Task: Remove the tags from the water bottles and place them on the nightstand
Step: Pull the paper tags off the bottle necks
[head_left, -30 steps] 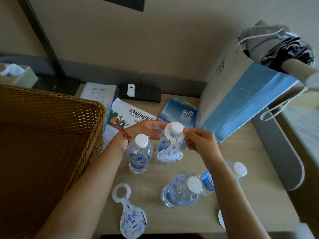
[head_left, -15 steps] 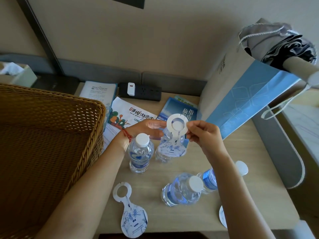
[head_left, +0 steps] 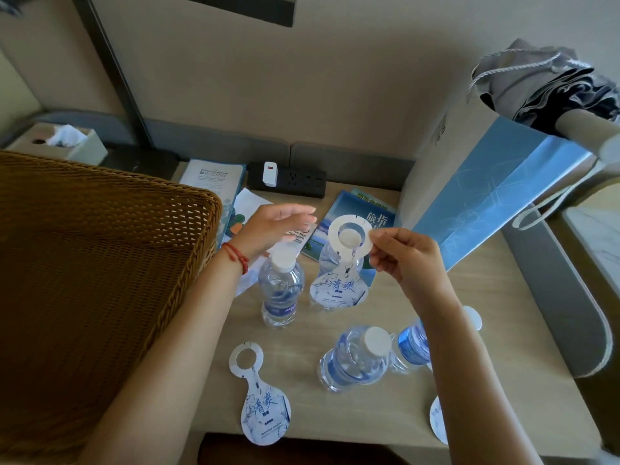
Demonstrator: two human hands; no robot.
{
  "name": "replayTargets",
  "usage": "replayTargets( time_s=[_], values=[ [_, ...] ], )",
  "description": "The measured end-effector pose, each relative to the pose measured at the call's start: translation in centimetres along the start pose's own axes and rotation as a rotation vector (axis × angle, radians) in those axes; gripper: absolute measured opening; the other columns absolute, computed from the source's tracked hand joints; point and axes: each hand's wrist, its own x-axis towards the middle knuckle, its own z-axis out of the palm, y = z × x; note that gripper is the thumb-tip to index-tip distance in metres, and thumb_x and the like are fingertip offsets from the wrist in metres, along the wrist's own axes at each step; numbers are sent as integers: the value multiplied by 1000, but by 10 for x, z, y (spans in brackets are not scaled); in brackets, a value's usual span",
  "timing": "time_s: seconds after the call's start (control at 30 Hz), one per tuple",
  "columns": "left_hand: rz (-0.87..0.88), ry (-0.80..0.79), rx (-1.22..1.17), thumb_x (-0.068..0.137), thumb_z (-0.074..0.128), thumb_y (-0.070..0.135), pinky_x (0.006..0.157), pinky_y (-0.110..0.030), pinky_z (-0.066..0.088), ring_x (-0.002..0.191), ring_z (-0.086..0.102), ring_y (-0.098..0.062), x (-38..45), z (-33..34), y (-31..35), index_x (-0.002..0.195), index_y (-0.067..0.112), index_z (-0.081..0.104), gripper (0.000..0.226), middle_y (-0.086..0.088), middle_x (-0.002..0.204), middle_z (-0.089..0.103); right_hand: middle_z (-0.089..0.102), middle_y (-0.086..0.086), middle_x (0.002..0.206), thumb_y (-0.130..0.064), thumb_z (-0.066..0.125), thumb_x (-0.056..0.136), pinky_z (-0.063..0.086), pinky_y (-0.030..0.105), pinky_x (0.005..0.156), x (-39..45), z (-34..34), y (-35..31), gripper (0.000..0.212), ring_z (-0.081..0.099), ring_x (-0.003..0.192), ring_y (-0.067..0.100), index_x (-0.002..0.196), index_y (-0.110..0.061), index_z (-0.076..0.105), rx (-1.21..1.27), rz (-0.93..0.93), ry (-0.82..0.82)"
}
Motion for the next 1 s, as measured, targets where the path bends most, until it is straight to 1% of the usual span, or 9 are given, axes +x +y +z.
replayTargets(
  time_s=[0.13,0.23,0.3,0.43,0.53,0.73,0.87,0.93,1.0],
  values=[
    [196,216,153,89,54,26,77,-3,45,98,56,4,-9,-7,-10,118,13,58,32,1,119,61,63,0,54,-7,61,85,49,17,51,-8,4,-7,17,56,48,9,70,-9,69,24,-7,-30],
    [318,384,274,89,53,27,77,7,36,102,52,3,-32,-3,-18,121,14,56,34,10,114,55,62,2,54,-6,60,85,48,18,49,-15,7,-12,16,55,47,9,71,-7,68,25,-24,-76],
    [372,493,357,89,54,23,80,3,38,106,52,-4,-50,5,-24,121,12,55,34,7,115,55,62,1,52,-5,61,84,48,17,48,-22,9,-15,18,54,46,9,68,-9,68,27,-44,-119],
    [460,637,559,86,58,14,86,-24,43,101,58,-20,-88,19,-36,116,2,58,32,-14,112,63,63,-3,49,-7,62,84,48,17,49,-38,13,-18,21,56,45,7,65,-13,68,7,-79,-227],
    [421,683,632,85,59,13,91,-32,45,108,57,-28,-118,29,-49,114,-1,58,32,-19,115,62,63,-2,48,-7,61,84,50,16,50,-53,19,-16,17,57,45,6,69,-13,68,-23,-83,-320],
    [285,711,733,88,52,33,87,-29,46,106,57,-27,-171,43,-75,113,2,60,41,-17,114,62,62,3,54,-5,61,85,48,15,47,-77,39,-4,15,56,43,5,72,-9,66,-93,-48,-451],
    [187,777,706,83,61,12,94,-48,46,112,54,-36,-194,49,-102,114,0,59,34,-22,119,59,60,6,57,-5,60,85,48,16,45,-87,52,16,19,54,41,6,68,-11,64,-172,-38,-470],
    [158,772,702,83,60,9,97,-47,44,114,52,-35,-206,51,-115,117,0,57,36,-21,122,57,60,5,55,-5,60,85,48,18,47,-90,58,32,20,54,41,5,66,-11,63,-242,-55,-464],
    [124,764,712,85,55,19,98,-39,41,113,52,-31,-216,53,-126,118,0,56,39,-20,122,57,60,2,54,-7,60,85,49,20,50,-92,65,50,22,54,40,2,64,-12,62,-326,-72,-452]
  ],
)
